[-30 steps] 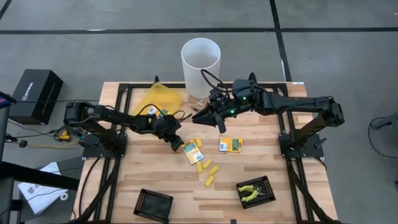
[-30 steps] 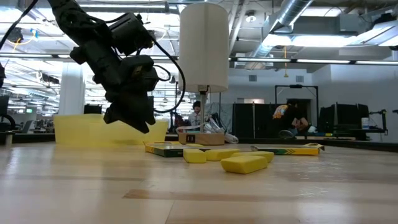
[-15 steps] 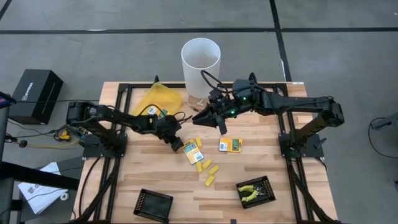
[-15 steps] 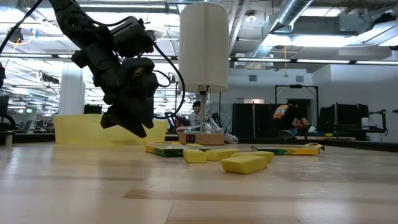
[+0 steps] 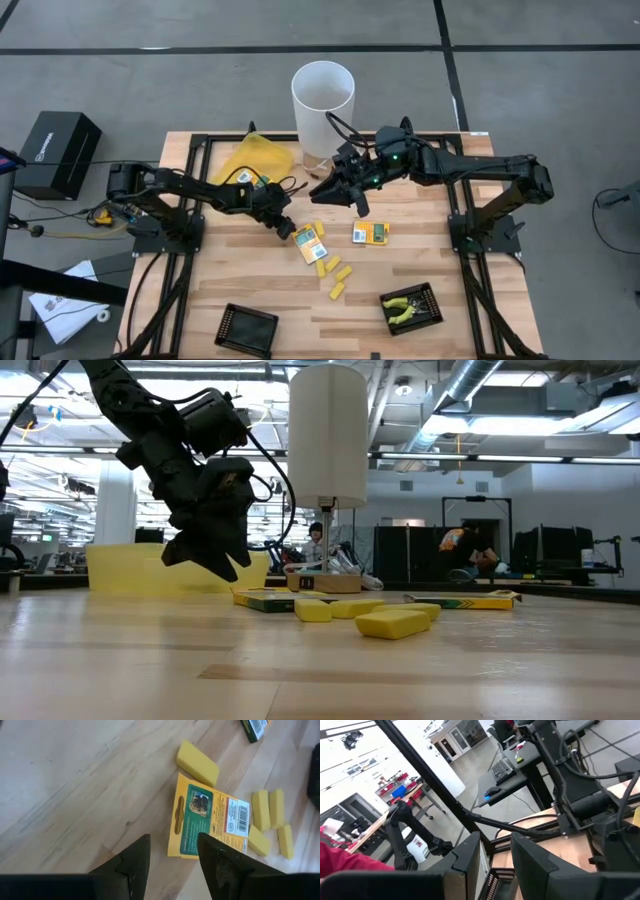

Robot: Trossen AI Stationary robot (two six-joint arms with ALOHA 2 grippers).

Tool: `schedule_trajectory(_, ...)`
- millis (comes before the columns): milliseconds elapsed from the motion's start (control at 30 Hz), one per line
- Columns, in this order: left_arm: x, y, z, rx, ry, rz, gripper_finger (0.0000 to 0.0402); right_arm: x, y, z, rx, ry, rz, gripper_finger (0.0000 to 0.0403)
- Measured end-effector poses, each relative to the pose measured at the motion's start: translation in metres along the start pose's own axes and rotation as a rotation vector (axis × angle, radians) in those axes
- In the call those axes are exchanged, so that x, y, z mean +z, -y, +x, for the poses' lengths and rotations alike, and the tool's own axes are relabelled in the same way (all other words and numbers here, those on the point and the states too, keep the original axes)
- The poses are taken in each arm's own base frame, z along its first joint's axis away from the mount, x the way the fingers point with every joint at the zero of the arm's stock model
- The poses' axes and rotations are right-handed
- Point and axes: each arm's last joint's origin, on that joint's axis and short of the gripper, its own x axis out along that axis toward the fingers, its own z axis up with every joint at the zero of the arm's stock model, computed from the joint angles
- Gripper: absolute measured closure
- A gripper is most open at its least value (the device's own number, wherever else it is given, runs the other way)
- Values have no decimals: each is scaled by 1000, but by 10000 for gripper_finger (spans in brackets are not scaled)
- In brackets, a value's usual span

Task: Pick & Place School Supplies
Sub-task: Put the crayon box into the yellow bin

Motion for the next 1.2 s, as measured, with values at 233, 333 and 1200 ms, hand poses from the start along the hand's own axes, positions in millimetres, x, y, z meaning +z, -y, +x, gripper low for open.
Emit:
schedule_trajectory(233,0,20,-1,-48,0,15,243,0,-1,0,13,-8,0,301)
schedule_trajectory(333,8,38,-3,-79,44,55,243,-1,-2,1,22,-14,-6,301)
schedule_trajectory(1200,26,14,38,-15,-123,80,243,-3,-3,1,72,-55,-9,301)
